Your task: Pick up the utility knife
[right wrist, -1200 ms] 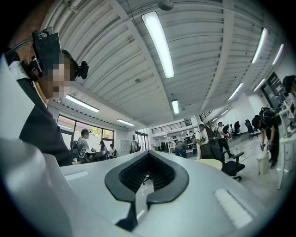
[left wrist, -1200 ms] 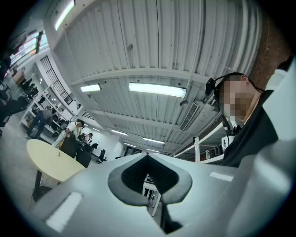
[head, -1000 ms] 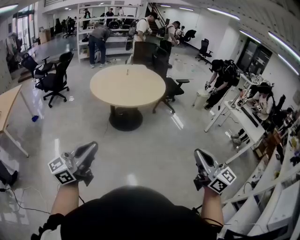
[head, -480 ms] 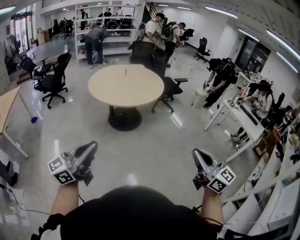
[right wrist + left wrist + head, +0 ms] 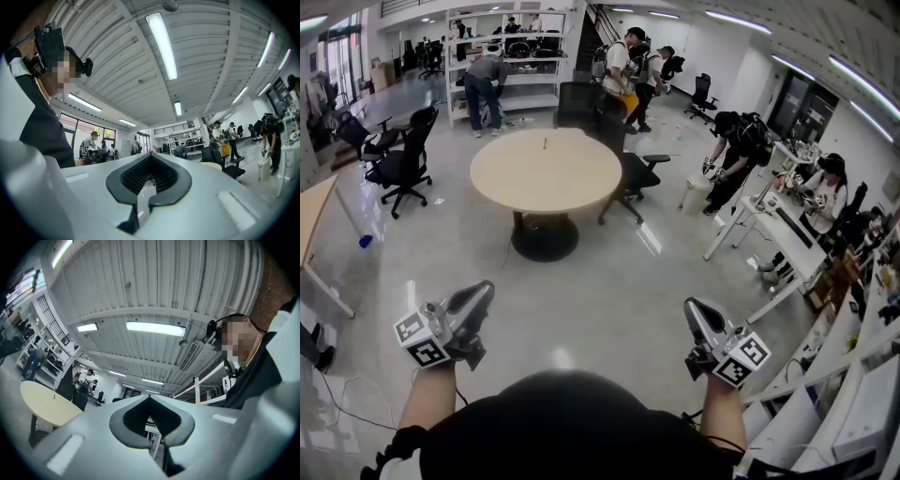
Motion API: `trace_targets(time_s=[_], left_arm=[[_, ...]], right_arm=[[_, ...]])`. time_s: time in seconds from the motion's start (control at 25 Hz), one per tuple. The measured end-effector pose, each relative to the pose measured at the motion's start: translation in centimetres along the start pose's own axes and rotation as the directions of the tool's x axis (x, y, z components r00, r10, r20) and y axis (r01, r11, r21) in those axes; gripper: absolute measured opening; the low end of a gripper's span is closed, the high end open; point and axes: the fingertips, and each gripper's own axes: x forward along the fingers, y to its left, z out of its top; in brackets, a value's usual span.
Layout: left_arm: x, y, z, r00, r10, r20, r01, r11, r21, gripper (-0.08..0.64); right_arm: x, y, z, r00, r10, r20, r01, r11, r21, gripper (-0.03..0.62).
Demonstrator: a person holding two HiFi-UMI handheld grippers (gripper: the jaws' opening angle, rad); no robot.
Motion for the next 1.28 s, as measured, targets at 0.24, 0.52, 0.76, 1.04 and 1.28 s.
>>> trace_targets(time_s=[0.24, 0.52, 0.76, 1.04, 1.28], left_arm=[[2.0, -2.4, -1.6, 1.0, -0.001, -0.015, 0.001, 1.0, 0.003, -0.017], [4.8, -6.0, -4.4, 0.999, -0.002, -0.045, 0.002, 1.0, -0.003, -0.017], [6.4, -7.9, -5.6, 0.997, -0.004, -0.079, 0.003, 1.0, -0.008, -0.017], [7.9, -9.1, -6.7, 0.994, 0.003, -0.108, -0.004, 1.0, -0.011, -0.017], [7.6, -7.9, -7.6, 0.992, 0.013, -0.125, -0.015, 1.0, -0.014, -0.017]], right_arm=[[-3.0, -1.6, -0.3, 1.0, -0.001, -0.006, 0.001, 1.0, 0.019, 0.014], [-7.6, -3.8, -0.9, 1.0, 0.0, -0.004, 0.0, 0.999, 0.049, 0.014], [-9.8, -5.1, -1.5, 1.0, 0.0, 0.001, 0.0, 0.997, 0.08, 0.014], [-11.1, -6.5, -2.7, 1.0, 0.006, -0.005, -0.005, 0.993, 0.117, 0.014], [-9.0, -7.3, -4.1, 0.999, 0.023, -0.025, -0.019, 0.99, 0.141, 0.014]])
